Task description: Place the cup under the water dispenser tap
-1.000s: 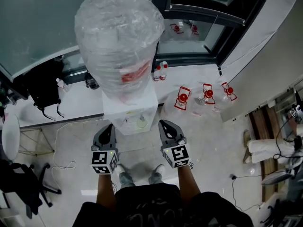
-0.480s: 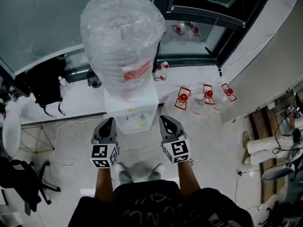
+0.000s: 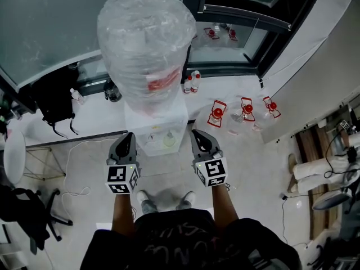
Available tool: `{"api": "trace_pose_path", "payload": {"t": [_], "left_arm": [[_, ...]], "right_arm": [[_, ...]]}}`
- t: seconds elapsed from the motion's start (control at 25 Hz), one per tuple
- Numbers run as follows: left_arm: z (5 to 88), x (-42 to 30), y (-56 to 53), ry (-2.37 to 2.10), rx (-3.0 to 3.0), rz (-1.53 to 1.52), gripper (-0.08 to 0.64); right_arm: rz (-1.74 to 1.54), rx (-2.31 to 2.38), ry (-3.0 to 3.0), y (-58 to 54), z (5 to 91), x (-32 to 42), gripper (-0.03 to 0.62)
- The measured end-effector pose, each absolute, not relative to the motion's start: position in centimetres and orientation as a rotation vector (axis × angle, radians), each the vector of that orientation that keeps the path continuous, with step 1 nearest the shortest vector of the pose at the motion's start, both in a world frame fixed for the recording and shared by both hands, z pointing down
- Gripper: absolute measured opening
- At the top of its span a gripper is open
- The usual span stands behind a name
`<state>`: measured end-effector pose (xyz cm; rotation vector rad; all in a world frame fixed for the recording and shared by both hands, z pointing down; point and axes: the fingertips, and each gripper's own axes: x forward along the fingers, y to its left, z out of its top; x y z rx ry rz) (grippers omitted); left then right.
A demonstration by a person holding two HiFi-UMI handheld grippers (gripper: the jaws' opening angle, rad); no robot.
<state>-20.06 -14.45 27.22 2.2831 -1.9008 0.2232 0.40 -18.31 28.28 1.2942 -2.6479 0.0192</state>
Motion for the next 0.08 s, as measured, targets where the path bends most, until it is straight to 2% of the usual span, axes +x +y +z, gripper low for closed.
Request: {"api": "trace_pose_path", "payload": {"t": [0.08], "left_arm": [[27.0, -20.24, -14.47, -1.911, 2.285, 0.225, 0.011]], "right_arm": [[0.018, 1.303, -2.646, -18.48, 28.16, 0.62, 0.014]]}}
